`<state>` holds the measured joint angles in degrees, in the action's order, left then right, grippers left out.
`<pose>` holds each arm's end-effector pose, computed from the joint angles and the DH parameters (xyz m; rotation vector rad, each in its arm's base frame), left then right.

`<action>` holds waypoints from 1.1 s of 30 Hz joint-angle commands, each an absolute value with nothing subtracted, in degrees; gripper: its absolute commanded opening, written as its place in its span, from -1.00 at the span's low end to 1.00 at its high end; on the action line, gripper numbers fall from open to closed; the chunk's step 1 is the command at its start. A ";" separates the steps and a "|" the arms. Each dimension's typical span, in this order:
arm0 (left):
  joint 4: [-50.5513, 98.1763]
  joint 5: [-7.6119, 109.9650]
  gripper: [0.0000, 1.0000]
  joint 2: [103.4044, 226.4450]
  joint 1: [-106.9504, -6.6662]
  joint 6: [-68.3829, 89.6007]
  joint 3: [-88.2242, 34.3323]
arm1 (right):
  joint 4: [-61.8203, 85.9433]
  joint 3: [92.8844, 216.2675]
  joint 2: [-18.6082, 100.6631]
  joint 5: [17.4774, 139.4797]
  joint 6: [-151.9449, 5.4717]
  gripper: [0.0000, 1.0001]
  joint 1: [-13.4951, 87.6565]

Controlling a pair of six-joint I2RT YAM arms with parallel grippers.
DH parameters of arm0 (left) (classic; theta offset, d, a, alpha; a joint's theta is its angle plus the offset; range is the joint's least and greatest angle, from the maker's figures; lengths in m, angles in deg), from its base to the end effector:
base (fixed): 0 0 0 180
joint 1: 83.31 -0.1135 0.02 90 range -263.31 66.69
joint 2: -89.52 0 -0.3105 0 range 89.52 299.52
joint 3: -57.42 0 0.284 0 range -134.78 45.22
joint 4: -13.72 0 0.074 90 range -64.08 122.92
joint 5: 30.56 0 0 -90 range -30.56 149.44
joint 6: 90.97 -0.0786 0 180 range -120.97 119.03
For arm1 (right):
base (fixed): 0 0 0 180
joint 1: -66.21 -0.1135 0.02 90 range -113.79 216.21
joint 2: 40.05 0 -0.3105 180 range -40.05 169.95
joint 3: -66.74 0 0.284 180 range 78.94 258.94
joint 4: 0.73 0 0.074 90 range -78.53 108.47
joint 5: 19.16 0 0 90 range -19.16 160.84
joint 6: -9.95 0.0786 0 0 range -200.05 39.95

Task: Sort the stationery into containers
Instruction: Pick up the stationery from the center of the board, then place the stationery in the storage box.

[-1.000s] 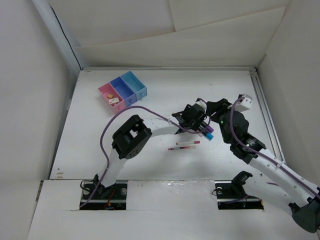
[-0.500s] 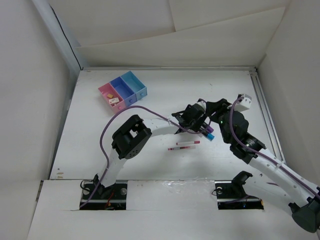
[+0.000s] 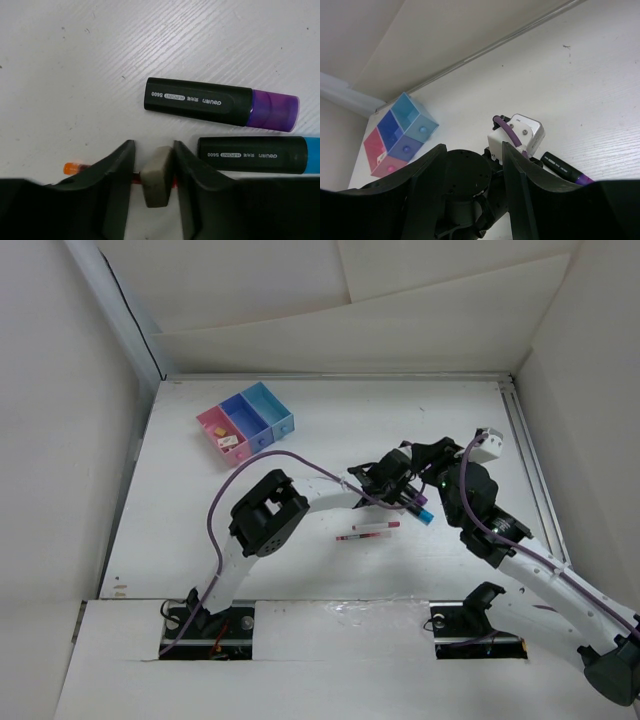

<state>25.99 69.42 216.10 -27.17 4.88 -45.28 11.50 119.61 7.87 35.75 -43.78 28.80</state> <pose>0.3384 -0.4798 0.1586 0.8540 2.0511 -0.4144 0.2118 0.1051 0.3509 0.4381 1.6369 0.4486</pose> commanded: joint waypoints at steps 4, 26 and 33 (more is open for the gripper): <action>27.15 69.98 -0.66 216.26 -27.50 4.21 -46.97 | 10.68 120.43 6.88 36.12 -44.02 0.08 29.03; 18.45 75.18 -1.00 189.75 -53.64 30.47 -28.80 | 10.68 119.81 7.22 38.14 -44.02 0.08 29.03; 13.96 78.74 -1.00 178.22 -67.92 42.18 -15.34 | 10.15 120.43 8.37 39.89 -44.02 0.08 29.03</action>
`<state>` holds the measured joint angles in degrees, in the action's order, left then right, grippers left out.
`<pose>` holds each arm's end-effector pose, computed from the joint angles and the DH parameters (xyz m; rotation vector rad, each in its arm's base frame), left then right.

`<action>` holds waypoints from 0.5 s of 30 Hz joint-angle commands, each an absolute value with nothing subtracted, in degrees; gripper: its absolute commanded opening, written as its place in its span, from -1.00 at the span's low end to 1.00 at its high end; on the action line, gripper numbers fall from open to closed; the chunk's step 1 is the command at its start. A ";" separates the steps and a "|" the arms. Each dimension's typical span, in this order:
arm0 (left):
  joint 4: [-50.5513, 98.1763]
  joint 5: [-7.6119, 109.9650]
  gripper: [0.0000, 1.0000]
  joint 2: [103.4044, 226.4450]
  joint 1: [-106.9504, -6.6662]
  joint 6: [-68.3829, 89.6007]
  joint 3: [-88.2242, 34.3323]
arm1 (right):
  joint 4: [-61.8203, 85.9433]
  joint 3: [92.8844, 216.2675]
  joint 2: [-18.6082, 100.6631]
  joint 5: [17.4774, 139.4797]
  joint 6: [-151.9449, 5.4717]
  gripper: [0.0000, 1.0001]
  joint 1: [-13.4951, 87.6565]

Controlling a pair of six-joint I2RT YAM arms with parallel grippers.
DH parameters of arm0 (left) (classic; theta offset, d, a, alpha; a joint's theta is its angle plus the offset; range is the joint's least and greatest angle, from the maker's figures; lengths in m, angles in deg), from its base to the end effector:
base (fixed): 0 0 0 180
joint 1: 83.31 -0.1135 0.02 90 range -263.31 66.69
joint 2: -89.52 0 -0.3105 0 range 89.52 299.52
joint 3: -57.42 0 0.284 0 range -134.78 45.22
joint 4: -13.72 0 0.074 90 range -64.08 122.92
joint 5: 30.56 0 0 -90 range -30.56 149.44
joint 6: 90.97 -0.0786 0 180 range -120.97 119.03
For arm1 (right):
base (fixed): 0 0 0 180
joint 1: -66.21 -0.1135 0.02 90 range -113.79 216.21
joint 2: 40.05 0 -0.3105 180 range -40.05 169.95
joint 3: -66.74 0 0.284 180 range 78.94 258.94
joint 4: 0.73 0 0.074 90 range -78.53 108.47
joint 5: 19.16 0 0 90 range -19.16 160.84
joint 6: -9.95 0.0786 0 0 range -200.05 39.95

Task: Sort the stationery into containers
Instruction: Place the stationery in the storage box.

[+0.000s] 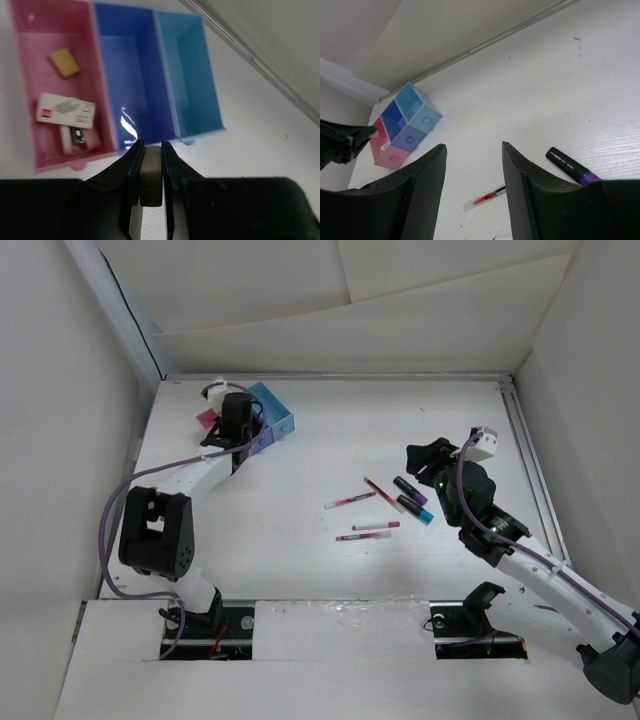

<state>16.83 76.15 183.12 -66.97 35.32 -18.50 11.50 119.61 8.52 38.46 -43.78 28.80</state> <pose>0.4378 -0.1048 0.2842 -0.5248 1.8594 -0.3349 0.2136 0.1104 0.3482 0.4026 1.6626 0.4801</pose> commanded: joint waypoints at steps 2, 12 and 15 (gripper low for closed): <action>14.49 81.66 -0.99 177.67 -70.38 43.32 -14.72 | 10.15 120.43 8.37 39.90 -44.02 0.08 29.03; 22.13 91.86 -0.96 182.68 -73.73 42.98 -18.58 | 10.15 120.95 8.90 40.95 -44.54 0.08 29.03; 22.14 93.10 -0.96 184.09 -74.34 42.97 -19.64 | 10.15 120.95 8.90 40.95 -44.54 0.08 29.03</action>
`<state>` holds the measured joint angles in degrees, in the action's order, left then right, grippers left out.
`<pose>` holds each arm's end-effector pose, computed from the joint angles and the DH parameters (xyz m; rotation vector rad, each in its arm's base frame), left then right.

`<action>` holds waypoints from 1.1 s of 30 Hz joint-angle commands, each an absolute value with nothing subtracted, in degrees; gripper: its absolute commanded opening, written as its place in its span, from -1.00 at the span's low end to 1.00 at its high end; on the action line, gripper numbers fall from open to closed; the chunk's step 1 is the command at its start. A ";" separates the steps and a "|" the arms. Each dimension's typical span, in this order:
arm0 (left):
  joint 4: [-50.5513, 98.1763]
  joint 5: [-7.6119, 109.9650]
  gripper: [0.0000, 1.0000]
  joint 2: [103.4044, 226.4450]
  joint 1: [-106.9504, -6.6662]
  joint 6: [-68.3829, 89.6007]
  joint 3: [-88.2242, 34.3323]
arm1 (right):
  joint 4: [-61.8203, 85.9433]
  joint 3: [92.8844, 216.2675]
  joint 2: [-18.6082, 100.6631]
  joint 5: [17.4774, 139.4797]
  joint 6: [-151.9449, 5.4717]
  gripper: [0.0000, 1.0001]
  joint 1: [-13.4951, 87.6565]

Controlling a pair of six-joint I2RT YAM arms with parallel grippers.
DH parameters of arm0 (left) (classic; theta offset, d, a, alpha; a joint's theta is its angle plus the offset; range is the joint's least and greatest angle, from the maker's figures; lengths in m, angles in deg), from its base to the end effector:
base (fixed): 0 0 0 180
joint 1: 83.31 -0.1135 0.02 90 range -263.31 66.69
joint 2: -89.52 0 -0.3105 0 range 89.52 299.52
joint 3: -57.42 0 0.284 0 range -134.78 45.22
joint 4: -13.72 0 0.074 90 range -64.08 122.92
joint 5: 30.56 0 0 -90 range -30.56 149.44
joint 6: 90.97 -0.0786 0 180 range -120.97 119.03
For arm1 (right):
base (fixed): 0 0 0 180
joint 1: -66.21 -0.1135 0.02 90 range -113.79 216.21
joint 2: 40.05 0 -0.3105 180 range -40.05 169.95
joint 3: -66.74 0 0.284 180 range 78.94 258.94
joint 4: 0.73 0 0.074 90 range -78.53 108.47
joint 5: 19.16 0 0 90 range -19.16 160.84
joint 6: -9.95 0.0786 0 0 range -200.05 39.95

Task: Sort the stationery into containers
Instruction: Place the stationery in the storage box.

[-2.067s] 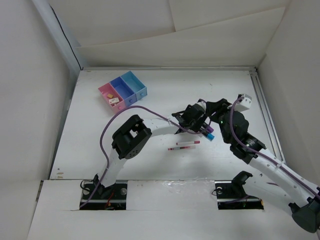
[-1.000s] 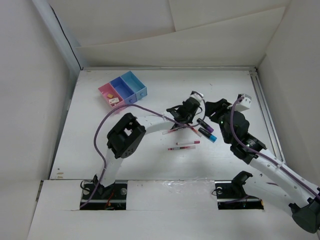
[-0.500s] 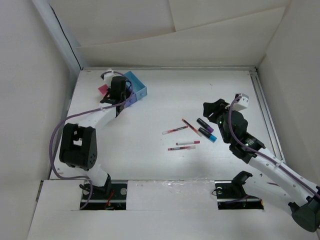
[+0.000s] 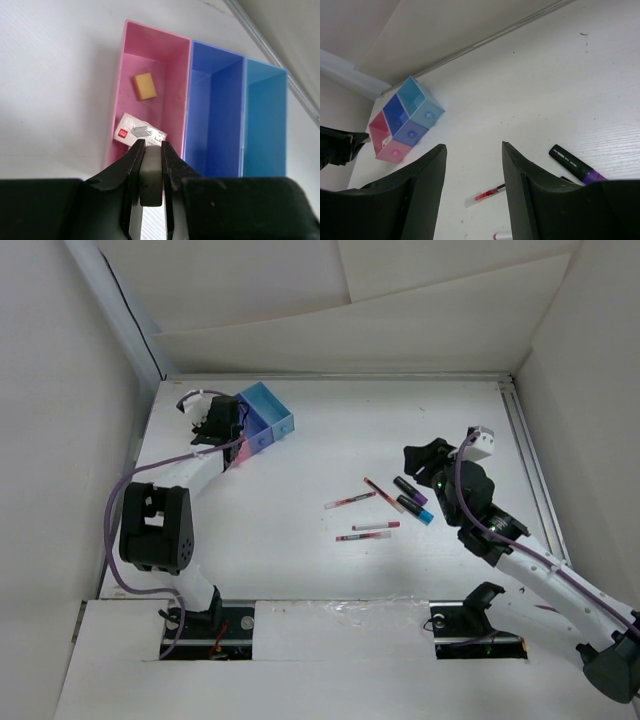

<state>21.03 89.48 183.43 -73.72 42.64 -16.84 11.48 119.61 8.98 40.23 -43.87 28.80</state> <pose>0.4357 -0.0337 0.2634 -0.8766 1.7695 -0.0676 0.2149 0.1140 0.3463 0.3780 1.6796 0.4995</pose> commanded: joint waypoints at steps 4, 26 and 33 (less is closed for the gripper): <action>23.45 93.63 -0.80 187.34 -74.34 42.37 -22.19 | 10.15 120.95 8.90 40.95 -44.54 0.08 29.03; 18.02 91.44 -0.10 175.84 -67.85 39.20 -14.83 | 10.15 120.95 8.91 40.95 -45.07 0.08 29.03; 12.75 90.92 -0.36 165.99 -58.98 34.13 -4.99 | 10.15 120.95 8.90 40.26 -45.07 0.08 29.03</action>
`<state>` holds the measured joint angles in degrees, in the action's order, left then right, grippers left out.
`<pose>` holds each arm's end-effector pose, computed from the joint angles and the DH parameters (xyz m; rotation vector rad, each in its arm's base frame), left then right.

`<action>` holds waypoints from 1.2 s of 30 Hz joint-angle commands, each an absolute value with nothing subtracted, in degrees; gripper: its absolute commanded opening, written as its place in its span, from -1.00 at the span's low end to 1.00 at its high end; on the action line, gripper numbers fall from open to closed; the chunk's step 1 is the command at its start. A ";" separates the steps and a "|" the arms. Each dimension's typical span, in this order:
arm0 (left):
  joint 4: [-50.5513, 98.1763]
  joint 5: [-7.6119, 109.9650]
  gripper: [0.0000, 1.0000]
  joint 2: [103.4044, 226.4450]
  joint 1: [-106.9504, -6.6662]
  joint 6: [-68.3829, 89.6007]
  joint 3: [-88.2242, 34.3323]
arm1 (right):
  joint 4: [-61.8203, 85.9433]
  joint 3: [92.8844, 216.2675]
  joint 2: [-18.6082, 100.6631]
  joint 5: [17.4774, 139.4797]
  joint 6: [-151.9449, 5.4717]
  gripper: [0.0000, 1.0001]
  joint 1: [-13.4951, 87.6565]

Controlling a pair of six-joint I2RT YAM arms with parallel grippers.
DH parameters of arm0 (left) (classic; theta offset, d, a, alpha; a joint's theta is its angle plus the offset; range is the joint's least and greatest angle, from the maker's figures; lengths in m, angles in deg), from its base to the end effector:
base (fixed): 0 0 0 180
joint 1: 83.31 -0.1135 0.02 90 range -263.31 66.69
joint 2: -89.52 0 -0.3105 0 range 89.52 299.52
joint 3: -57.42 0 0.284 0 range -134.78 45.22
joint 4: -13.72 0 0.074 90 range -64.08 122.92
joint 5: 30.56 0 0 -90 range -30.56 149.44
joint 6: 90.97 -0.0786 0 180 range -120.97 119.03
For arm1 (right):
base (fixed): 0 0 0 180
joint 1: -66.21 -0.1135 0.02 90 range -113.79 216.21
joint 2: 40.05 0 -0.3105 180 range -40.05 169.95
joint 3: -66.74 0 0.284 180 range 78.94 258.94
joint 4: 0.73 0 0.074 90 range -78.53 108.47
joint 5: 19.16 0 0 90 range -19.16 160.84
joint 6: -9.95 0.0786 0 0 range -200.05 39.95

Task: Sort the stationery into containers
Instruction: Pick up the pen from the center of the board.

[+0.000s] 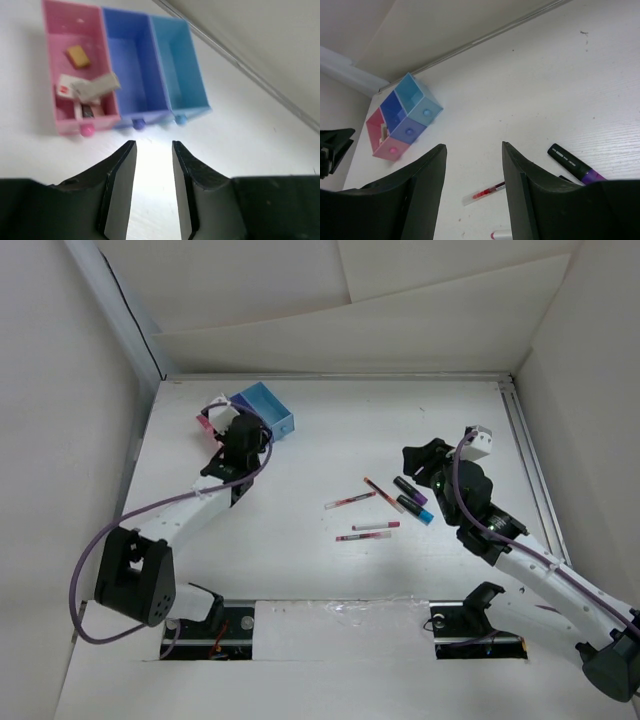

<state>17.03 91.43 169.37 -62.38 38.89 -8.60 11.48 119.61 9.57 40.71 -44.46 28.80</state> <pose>0.3656 -0.0952 0.3098 -0.6678 1.7030 -0.2258 0.2167 0.1161 0.3440 0.3612 1.6926 0.4925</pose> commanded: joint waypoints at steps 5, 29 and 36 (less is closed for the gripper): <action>7.90 72.90 -0.64 165.01 -52.22 26.11 -1.28 | 10.15 120.95 8.90 40.25 -45.07 0.06 29.03; 12.29 83.08 0.09 193.93 -25.92 9.84 -16.56 | 10.15 120.43 8.73 37.44 -45.07 -0.13 29.03; 14.31 78.95 -0.02 195.95 -28.55 7.39 -17.79 | 10.15 120.43 8.73 37.44 -45.07 -0.11 29.03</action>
